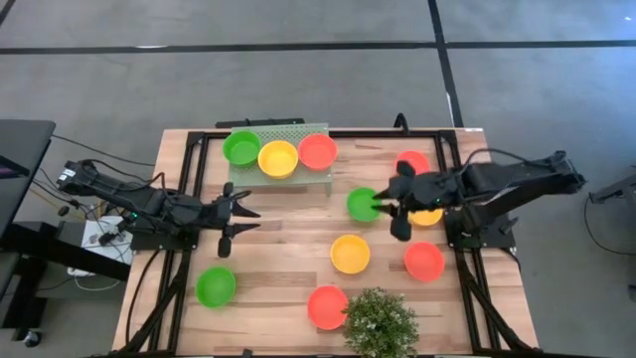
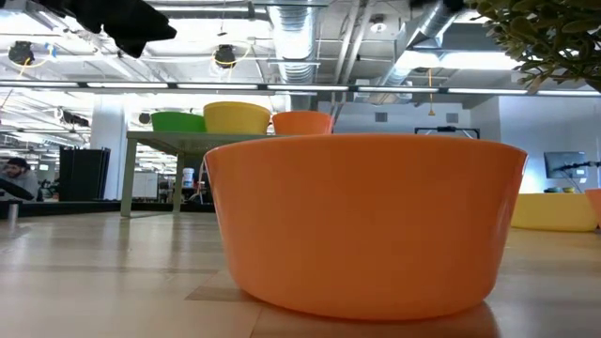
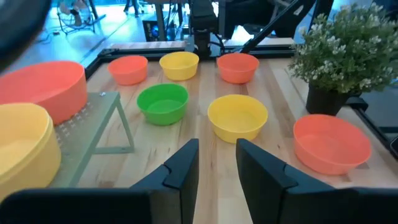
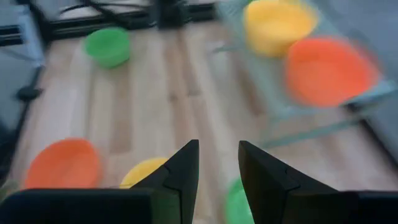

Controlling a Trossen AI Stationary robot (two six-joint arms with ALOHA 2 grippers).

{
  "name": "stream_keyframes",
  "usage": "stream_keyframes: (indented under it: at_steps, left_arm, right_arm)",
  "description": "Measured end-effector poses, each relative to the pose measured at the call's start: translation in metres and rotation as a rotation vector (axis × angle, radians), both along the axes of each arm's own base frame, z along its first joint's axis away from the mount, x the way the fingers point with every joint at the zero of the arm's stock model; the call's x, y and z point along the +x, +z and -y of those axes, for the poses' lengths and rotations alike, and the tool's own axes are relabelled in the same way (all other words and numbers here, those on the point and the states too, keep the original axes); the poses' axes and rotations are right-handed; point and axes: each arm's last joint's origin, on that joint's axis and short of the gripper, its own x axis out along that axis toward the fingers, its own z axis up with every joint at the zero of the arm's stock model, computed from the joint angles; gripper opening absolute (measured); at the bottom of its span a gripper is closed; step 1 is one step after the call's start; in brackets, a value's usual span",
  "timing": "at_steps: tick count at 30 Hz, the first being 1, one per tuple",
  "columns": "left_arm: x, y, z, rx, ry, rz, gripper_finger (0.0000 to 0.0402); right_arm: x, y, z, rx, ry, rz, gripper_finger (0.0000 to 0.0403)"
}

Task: Pick & Place Mini bowls
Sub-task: Stack the green bowl on top of the green bowl on the shelf

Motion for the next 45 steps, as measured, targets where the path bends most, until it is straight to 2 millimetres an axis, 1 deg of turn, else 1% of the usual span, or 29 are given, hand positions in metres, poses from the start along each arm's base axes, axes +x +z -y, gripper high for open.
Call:
stream_keyframes:
  at_steps: [2,4,7,9,14,17,25,28,35,38,42,45]
  left_arm:
    - [0.0,0.0,0.0,0.015,-0.005,0.001,0.0108]
    - [0.001,0.001,0.0,0.013,-0.005,0.013,0.0108]
    - [0.001,0.001,0.0,0.013,-0.005,0.014,0.0108]
    - [0.001,0.002,0.0,0.012,-0.005,0.016,0.0108]
    - [0.001,0.003,0.0,0.006,-0.005,0.034,0.0108]
    - [0.001,0.003,0.0,0.005,-0.005,0.035,0.0108]
    - [0.001,0.003,0.0,0.005,-0.005,0.035,0.0108]
    - [0.001,0.003,0.0,0.005,-0.005,0.035,0.0108]
    - [0.001,0.003,0.0,0.005,-0.006,0.035,0.0108]
    - [0.001,0.004,0.0,0.005,-0.006,0.035,0.0108]
    - [0.001,0.004,0.0,0.005,-0.006,0.035,0.0108]
    - [0.001,0.004,0.0,0.005,-0.006,0.036,0.0108]
  right_arm:
    - [-0.004,-0.028,0.001,0.018,0.04,0.006,0.0108]
    - [-0.01,-0.052,0.003,-0.005,0.05,-0.017,0.0108]
    - [-0.014,-0.078,0.006,-0.007,0.032,-0.075,0.0108]
    - [-0.015,-0.089,0.007,0.021,-0.003,-0.105,0.0108]
    - [-0.008,-0.101,0.011,0.099,-0.099,-0.139,0.0108]
    - [-0.002,-0.108,0.014,0.094,-0.128,-0.174,0.0108]
    - [0.015,-0.134,0.027,0.085,-0.215,-0.304,0.0111]
    - [0.019,-0.142,0.034,0.086,-0.245,-0.339,0.0124]
    - [0.024,-0.154,0.05,0.083,-0.308,-0.401,0.0177]
    - [0.026,-0.159,0.057,0.086,-0.338,-0.426,0.0194]
    - [0.031,-0.169,0.063,0.112,-0.346,-0.463,0.0203]
    - [0.037,-0.179,0.063,0.122,-0.275,-0.494,0.0201]
